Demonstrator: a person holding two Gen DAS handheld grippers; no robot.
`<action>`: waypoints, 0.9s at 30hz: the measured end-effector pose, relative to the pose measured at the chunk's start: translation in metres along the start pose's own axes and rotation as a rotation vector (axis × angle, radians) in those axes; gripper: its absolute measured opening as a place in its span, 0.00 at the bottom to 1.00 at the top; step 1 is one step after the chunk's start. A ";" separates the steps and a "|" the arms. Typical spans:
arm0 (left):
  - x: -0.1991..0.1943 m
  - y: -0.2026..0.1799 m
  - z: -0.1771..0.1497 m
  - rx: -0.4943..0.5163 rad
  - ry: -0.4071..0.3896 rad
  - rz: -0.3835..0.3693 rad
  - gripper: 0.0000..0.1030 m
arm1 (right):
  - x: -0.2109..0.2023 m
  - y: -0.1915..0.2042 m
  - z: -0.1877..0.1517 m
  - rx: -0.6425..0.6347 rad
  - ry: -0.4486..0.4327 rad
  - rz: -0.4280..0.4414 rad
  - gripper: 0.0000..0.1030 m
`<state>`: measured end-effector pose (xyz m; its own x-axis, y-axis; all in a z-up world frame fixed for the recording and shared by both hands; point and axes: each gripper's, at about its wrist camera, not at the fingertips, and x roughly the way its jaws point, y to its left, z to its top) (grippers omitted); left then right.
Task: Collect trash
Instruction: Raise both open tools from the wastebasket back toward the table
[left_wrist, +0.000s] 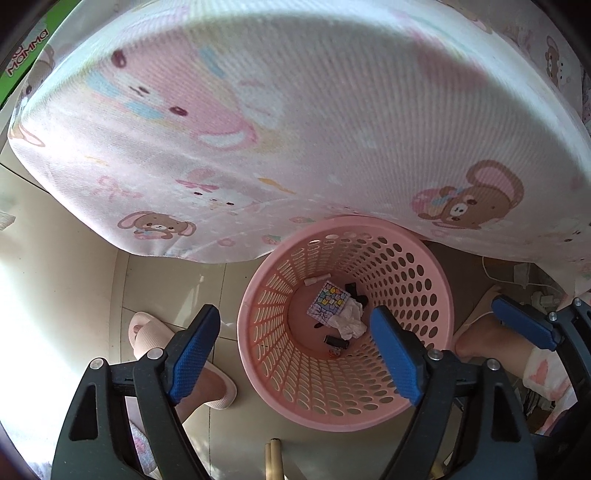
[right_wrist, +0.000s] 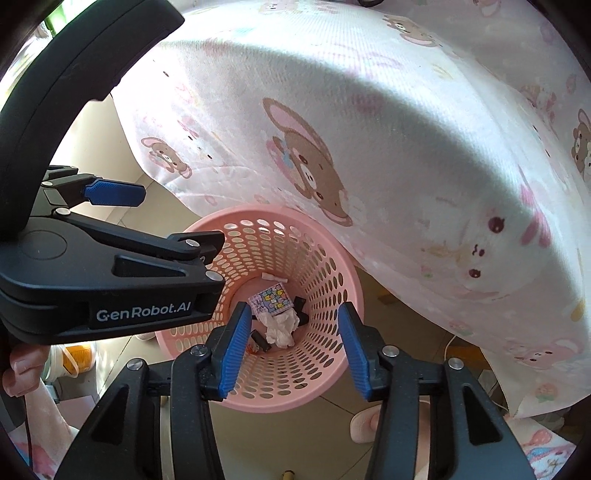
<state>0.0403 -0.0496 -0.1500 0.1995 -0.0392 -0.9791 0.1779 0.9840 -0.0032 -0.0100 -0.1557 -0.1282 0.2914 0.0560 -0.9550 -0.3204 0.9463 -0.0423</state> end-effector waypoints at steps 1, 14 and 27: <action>-0.001 0.000 0.000 -0.001 -0.007 0.003 0.80 | -0.001 0.000 0.000 0.002 -0.002 0.001 0.50; -0.046 0.005 0.007 -0.009 -0.168 0.052 0.80 | -0.048 -0.016 0.007 0.095 -0.144 0.035 0.50; -0.092 0.011 0.007 -0.003 -0.373 0.089 0.80 | -0.102 -0.039 0.010 0.211 -0.401 -0.020 0.50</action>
<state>0.0304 -0.0368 -0.0581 0.5516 -0.0134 -0.8340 0.1412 0.9869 0.0776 -0.0184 -0.1948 -0.0257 0.6348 0.1162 -0.7638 -0.1323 0.9904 0.0408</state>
